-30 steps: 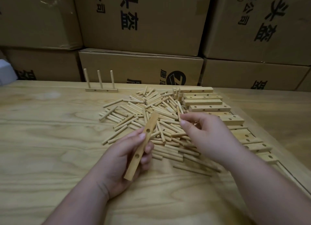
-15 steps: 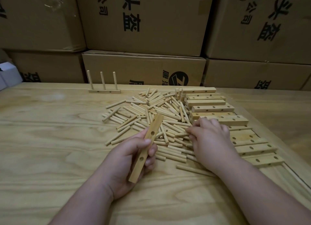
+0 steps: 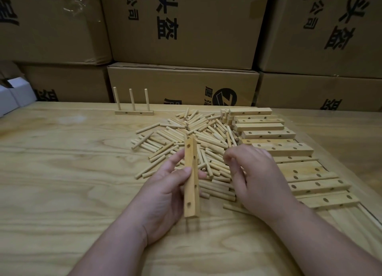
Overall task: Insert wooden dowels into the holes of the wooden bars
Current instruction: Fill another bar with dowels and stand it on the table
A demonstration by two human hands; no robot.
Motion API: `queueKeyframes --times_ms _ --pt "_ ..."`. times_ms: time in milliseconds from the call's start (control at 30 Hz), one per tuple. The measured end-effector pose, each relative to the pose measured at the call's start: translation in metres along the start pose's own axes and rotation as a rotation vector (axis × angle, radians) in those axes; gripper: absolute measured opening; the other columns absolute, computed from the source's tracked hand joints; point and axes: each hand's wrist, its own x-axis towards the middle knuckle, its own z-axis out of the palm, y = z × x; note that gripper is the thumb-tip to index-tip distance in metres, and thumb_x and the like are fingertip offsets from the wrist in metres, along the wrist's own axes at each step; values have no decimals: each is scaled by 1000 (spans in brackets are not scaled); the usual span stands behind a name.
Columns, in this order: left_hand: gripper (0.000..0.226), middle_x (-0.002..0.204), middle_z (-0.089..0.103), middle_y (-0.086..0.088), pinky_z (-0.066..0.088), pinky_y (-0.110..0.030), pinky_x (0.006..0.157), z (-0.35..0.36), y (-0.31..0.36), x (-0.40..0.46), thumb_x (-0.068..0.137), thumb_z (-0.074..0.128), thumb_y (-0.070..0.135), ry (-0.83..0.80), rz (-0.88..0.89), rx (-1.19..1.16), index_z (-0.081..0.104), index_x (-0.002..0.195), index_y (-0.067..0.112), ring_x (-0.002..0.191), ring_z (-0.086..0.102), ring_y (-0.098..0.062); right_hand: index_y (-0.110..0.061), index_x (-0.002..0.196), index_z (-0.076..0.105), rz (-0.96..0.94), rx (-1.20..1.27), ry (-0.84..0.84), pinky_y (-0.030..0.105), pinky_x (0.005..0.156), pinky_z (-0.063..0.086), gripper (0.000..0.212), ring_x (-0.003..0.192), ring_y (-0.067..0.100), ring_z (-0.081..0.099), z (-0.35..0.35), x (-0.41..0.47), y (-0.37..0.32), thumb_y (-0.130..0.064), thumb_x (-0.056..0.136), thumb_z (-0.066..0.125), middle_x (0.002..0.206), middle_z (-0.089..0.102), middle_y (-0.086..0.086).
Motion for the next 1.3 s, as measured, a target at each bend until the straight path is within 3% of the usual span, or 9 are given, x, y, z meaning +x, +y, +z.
queueKeyframes --times_ms 333,433,567,700,867,967,1100,1200,1300 --pt "53 111 74 -22 58 -32 57 3 2 0 81 68 13 59 32 -42 55 128 33 62 68 -18 -12 104 66 -71 108 60 34 83 55 18 96 11 63 1 -1 0 -5 93 55 99 67 -3" --pt "36 111 74 -21 60 -33 61 3 2 1 93 56 12 45 16 -17 61 127 21 67 69 -20 -11 101 67 -76 110 79 30 81 55 20 95 9 63 2 -2 -1 3 88 60 98 68 -3" --pt "40 113 73 -23 59 -33 65 1 2 2 100 41 4 44 4 -28 65 126 22 69 69 -19 -7 99 70 -80 99 98 31 86 55 23 100 13 65 2 -4 2 10 86 64 101 70 1" --pt "43 105 74 -25 58 -31 61 5 4 -1 89 55 9 44 24 -50 68 123 32 69 69 -17 -7 108 71 -30 122 134 25 91 54 24 104 12 65 3 -4 2 6 91 61 107 70 0" --pt "34 87 71 -17 51 -26 50 6 4 -2 97 50 11 58 -16 -29 73 119 23 60 64 -18 -12 106 67 -7 191 55 34 66 52 31 84 11 56 0 -3 0 7 89 49 101 58 -6" --pt "37 76 64 -12 47 -26 53 6 5 -2 86 54 25 -2 -58 -26 76 114 16 56 55 -17 -15 116 69 32 244 -25 34 66 49 33 86 13 52 0 -3 -5 -6 94 46 101 47 -7" --pt "43 72 60 -10 48 -25 54 2 4 -2 90 49 32 -56 -83 5 76 115 11 56 52 -16 -28 142 53 74 145 -254 24 80 45 53 100 -1 44 1 -4 -10 -52 96 43 106 35 -17" --pt "48 69 58 -11 47 -25 52 2 3 -1 90 46 38 -57 -107 6 77 112 10 54 50 -15 -34 128 63 63 105 -317 28 73 48 50 91 -1 45 1 -4 -11 -62 92 41 98 37 -17" --pt "51 68 55 -9 44 -26 51 1 4 1 95 40 47 -2 -84 -81 76 113 15 52 48 -16 -27 109 71 98 119 -238 30 68 48 51 84 1 48 2 -5 -10 -65 89 44 94 42 -17"
